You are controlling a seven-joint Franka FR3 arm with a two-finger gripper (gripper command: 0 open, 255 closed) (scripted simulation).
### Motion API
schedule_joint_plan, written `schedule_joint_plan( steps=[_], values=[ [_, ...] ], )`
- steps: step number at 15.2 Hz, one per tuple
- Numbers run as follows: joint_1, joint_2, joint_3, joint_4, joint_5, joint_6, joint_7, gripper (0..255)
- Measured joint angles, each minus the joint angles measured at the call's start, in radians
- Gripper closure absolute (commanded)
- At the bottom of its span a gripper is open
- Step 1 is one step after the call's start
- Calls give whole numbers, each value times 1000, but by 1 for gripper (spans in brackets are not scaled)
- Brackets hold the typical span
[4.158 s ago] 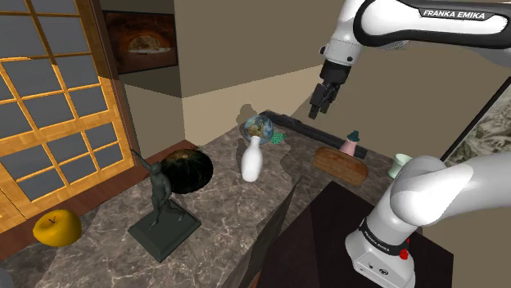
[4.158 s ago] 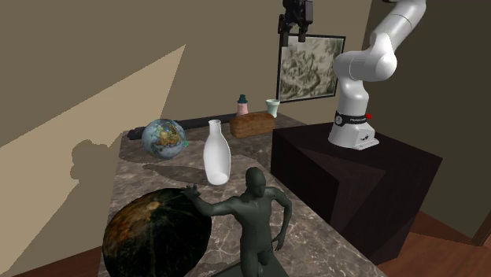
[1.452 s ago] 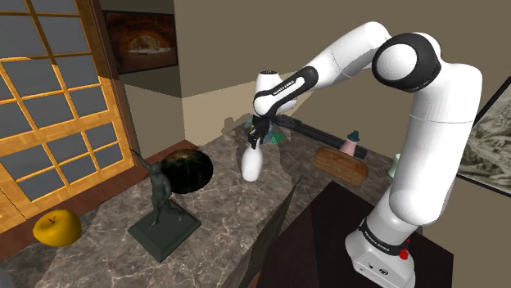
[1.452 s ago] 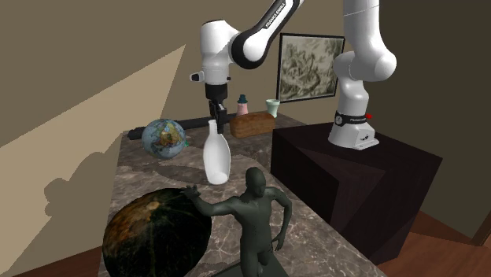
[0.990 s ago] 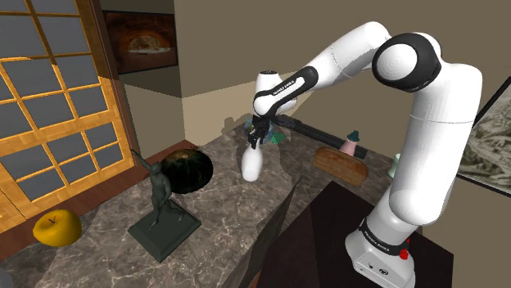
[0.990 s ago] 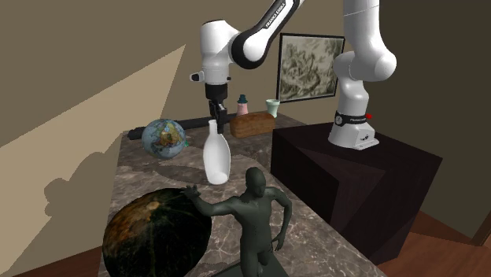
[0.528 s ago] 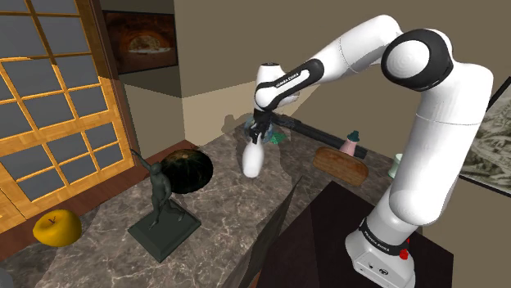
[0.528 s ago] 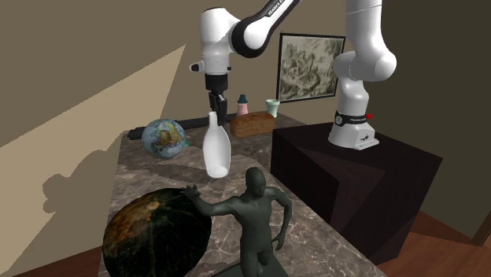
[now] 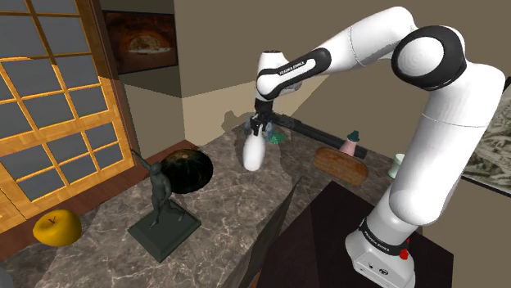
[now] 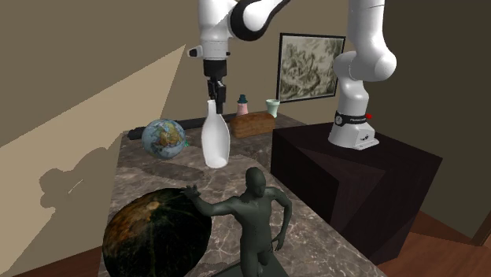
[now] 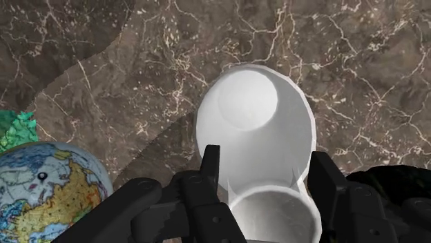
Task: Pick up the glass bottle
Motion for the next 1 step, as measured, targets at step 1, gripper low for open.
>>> schedule_joint_plan(
  steps=[1],
  values=[
    [0,-2,0,5,0,-6,1,255]
  ],
)
